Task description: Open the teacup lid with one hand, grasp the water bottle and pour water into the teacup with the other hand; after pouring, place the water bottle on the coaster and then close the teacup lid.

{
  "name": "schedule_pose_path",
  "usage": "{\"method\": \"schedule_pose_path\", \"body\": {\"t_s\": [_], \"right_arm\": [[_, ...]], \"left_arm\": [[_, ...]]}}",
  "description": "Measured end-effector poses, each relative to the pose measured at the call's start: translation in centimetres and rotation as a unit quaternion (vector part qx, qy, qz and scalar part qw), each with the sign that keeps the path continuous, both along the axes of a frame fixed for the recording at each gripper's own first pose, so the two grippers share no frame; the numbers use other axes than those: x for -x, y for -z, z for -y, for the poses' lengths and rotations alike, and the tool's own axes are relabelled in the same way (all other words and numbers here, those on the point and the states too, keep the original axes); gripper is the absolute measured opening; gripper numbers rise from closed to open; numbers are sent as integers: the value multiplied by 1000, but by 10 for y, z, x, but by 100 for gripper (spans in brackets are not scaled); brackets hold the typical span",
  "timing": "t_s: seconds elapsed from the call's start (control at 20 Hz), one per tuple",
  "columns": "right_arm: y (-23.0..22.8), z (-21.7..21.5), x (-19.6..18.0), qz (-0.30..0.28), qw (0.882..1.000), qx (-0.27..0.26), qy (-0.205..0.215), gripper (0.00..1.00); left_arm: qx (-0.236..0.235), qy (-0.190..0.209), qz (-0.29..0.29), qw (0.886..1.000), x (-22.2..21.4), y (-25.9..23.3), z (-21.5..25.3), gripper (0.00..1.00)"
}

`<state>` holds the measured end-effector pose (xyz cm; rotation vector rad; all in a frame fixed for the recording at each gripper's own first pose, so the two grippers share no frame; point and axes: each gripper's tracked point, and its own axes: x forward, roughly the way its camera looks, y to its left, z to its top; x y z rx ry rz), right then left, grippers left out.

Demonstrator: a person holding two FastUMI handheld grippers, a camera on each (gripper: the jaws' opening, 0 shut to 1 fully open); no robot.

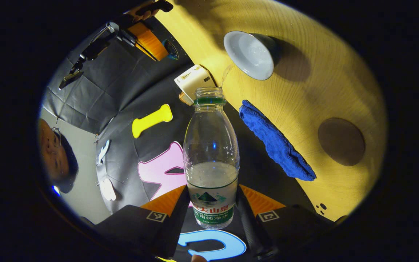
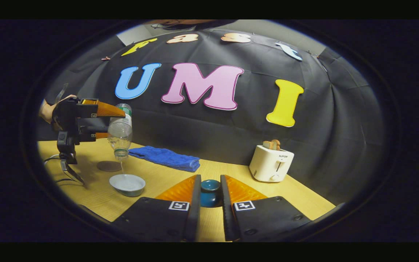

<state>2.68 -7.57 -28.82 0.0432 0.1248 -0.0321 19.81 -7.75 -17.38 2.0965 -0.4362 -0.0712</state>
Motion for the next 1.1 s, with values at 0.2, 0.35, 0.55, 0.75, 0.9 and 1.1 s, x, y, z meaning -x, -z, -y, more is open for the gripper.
{"method": "schedule_pose_path", "body": {"t_s": [0.2, 0.35, 0.55, 0.75, 0.9, 1.1], "right_arm": [[-1, -4, 0, -1, 1000, 1, -3, 26], [-2, -5, 0, -1, 1000, 2, -5, 26], [-4, -8, -1, -3, 1000, 4, -7, 26], [-3, -11, -2, -6, 1000, 6, -9, 26], [-2, -14, -3, -7, 1000, 7, -10, 28], [-4, -19, -5, -6, 1000, 6, -13, 26]], "left_arm": [[11, -9, -6, 1000, -1, 1, -6, 76], [93, -26, -40, 995, -4, 2, -16, 75], [270, -28, -118, 955, 2, 1, -24, 75], [445, -13, -156, 882, 2, -17, -28, 75], [565, 6, -185, 804, 4, -30, -28, 75], [699, 23, -241, 673, 9, -31, -31, 75]]}}
